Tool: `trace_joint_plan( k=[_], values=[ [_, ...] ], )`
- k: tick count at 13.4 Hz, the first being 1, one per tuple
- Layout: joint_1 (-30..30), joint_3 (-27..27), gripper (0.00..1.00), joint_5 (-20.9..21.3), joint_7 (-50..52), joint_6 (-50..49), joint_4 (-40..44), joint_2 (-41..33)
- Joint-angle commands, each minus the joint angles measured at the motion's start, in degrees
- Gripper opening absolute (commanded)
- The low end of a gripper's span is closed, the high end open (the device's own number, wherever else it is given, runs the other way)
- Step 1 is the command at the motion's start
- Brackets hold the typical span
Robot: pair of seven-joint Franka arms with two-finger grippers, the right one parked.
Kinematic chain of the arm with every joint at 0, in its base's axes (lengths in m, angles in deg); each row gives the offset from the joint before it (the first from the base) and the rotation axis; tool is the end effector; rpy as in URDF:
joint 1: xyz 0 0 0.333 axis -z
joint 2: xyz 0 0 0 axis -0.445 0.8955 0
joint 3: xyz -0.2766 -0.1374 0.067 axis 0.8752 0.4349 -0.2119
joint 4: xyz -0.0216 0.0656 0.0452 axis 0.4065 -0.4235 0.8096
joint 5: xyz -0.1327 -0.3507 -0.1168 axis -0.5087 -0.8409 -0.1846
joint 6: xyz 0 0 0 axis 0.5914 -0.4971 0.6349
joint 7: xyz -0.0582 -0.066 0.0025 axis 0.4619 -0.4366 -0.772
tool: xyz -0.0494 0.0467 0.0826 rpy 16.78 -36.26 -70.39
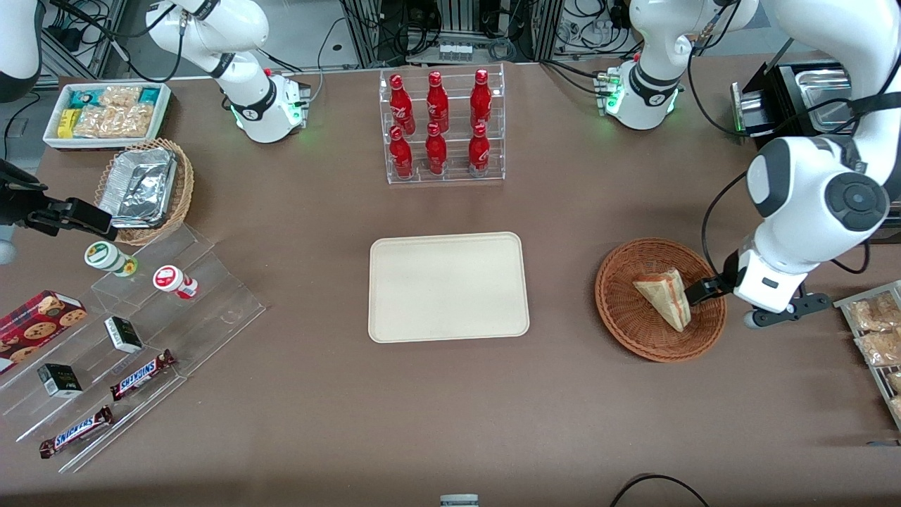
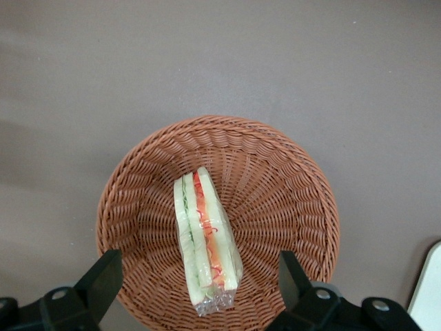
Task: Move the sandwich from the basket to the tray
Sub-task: 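Lower the open left gripper around the sandwich and close it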
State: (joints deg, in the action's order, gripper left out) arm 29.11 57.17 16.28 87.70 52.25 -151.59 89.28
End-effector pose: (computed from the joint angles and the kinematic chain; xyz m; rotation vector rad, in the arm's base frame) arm 0.6010 -0.0401 0.3795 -3.1047 -0.4712 -0.0757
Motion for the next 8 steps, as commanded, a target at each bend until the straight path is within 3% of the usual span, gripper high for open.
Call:
trace_joint_plan(
  k=[1,8],
  values=[
    [0.4,0.0,1.0,0.9,4.0,6.9,-6.7,-1.8],
    [0.4,1.5,1.0,1.0,8.0,16.2,-15.0,-0.5]
  ],
)
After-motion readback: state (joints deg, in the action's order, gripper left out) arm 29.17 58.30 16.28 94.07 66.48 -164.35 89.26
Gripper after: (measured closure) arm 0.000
